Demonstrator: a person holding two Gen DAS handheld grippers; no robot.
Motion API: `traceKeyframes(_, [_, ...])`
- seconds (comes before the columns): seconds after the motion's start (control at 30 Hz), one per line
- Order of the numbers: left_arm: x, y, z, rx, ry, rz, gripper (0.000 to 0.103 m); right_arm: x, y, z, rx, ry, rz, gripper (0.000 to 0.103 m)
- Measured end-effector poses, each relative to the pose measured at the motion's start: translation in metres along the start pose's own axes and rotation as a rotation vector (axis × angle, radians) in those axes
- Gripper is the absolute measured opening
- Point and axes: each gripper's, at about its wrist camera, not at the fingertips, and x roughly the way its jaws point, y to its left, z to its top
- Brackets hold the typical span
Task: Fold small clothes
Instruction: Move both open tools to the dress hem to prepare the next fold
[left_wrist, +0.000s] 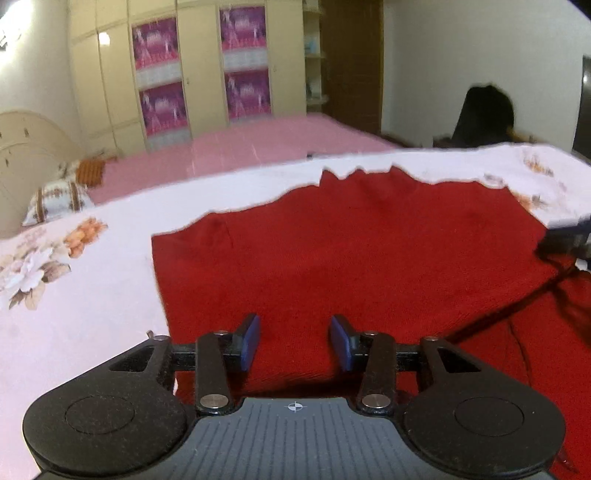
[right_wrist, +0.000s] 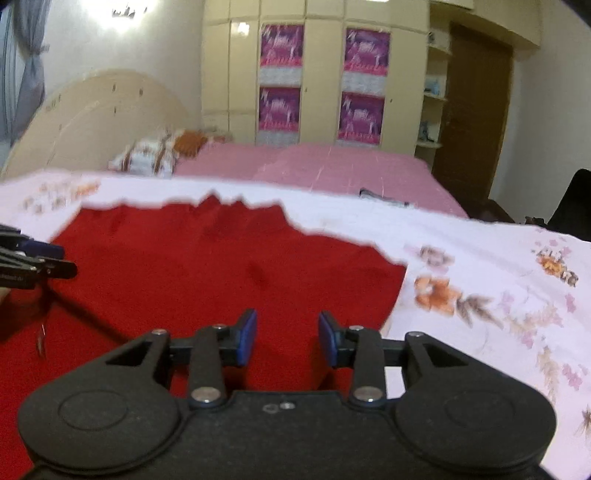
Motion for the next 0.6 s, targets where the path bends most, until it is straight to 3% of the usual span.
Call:
traceKeyframes(0.07, [-0.009, 0.004, 0.002, -0.006, 0.008, 0.007, 0.053, 0.007, 0.005, -0.008, -0.019, 0.044, -0.017, 0.040])
traceKeyframes(0.1, [-0.017, 0.004, 0.002, 0.006, -0.006, 0.025, 0.061, 0.003, 0.006, -0.007, -0.016, 0.038, -0.036, 0.040])
traceKeyframes(0.13, [-0.028, 0.005, -0.001, 0.019, -0.031, 0.036, 0.079, -0.002, 0.007, -0.003, -0.004, 0.036, -0.047, 0.042])
traceKeyframes(0.17, [-0.039, 0.007, -0.004, 0.021, -0.048, 0.032, 0.083, -0.011, 0.007, -0.001, 0.015, 0.013, -0.042, 0.044])
traceKeyframes(0.33, [-0.078, 0.017, -0.030, 0.002, -0.009, 0.025, 0.083, -0.048, 0.003, -0.002, 0.102, -0.011, -0.029, 0.047])
traceKeyframes(0.43, [-0.106, 0.028, -0.051, -0.080, 0.023, -0.020, 0.082, -0.070, 0.000, -0.013, 0.152, 0.009, -0.019, 0.047])
traceKeyframes(0.5, [-0.124, 0.035, -0.066, -0.129, 0.054, -0.066, 0.059, -0.084, -0.005, -0.023, 0.199, 0.032, 0.008, 0.047])
traceKeyframes(0.53, [-0.133, 0.039, -0.074, -0.154, 0.075, -0.086, 0.041, -0.092, -0.008, -0.030, 0.225, 0.047, 0.025, 0.047])
traceKeyframes(0.6, [-0.155, 0.051, -0.092, -0.228, 0.103, -0.135, 0.035, -0.109, -0.013, -0.044, 0.265, 0.075, 0.059, 0.049])
